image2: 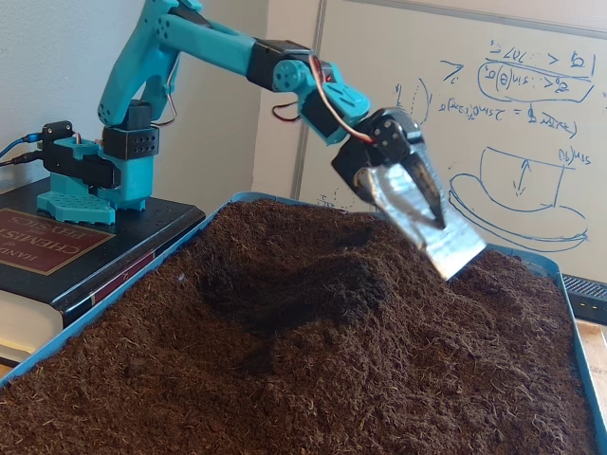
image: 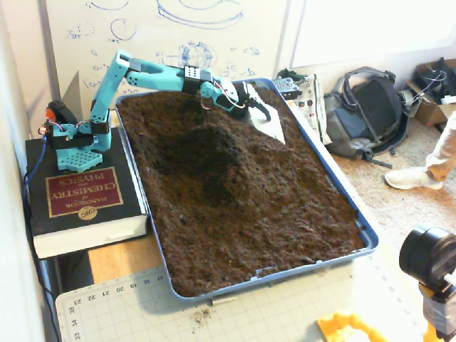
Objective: Build a berm.
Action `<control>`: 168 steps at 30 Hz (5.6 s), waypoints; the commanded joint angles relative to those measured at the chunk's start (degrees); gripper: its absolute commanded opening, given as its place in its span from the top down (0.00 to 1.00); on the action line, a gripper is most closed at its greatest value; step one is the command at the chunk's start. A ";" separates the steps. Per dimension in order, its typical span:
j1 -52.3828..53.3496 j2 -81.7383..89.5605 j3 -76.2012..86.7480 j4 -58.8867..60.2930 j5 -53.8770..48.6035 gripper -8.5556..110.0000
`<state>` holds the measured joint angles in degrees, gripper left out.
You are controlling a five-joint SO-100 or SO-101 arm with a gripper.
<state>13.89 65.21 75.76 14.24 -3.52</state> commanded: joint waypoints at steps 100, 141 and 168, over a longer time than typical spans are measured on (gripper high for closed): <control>-20.83 -3.60 -24.61 30.85 14.59 0.93; -8.96 -41.22 -24.87 12.57 0.00 0.93; -8.88 -21.01 -25.93 39.99 0.09 0.93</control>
<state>4.92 35.33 50.19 52.03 -3.43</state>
